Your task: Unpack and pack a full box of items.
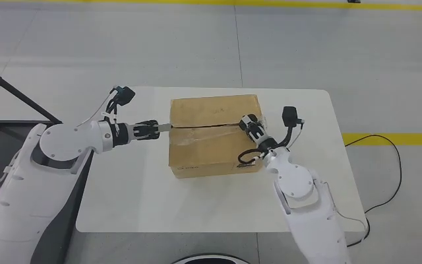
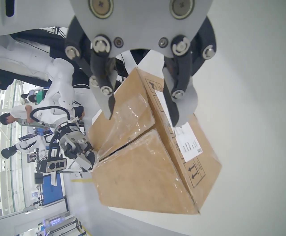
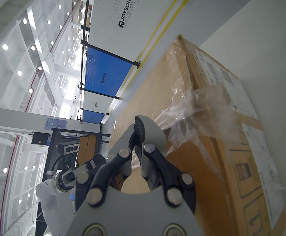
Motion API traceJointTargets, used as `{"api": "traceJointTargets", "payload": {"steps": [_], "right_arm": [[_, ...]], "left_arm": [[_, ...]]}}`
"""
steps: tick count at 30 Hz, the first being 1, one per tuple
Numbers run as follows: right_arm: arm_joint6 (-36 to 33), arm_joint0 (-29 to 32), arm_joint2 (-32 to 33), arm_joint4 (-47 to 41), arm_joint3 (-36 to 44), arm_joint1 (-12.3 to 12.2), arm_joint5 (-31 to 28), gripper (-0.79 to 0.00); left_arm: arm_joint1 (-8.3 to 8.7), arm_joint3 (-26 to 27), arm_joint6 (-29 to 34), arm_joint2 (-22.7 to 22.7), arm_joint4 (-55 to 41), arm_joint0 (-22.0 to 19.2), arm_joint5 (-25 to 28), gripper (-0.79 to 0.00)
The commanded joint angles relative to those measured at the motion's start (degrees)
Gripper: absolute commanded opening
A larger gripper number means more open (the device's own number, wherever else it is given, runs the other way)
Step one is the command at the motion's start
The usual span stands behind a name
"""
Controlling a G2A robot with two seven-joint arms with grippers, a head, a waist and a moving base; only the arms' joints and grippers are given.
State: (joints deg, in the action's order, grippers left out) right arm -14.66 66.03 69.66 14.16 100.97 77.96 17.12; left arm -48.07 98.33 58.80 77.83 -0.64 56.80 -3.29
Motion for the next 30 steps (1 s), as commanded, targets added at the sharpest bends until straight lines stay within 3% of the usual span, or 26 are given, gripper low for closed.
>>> {"api": "traceJointTargets", "payload": {"steps": [1,5,10,30], "right_arm": [[0.3,0.3,0.4,-0.2,0.9,0.0,-1.1,-0.785],[0.3,1.8,1.7,0.3,2.6,-0.3,-3.4,-0.785],[0.5,2.7,2.7,1.7,2.7,-0.5,-1.6,-0.785],[-0.3,-0.9,-1.4,-0.8,-1.3,0.6,-0.9,-0.785]], "left_arm": [[0.04,-0.1,0.0,0.2,0.0,0.1,0.1,0.000],[0.12,-0.2,-0.1,0.6,0.1,0.3,0.3,0.000],[0.12,-0.3,-0.2,0.5,-0.1,0.4,0.3,0.000],[0.44,0.5,-1.0,2.6,-0.7,1.8,0.2,0.000]]}}
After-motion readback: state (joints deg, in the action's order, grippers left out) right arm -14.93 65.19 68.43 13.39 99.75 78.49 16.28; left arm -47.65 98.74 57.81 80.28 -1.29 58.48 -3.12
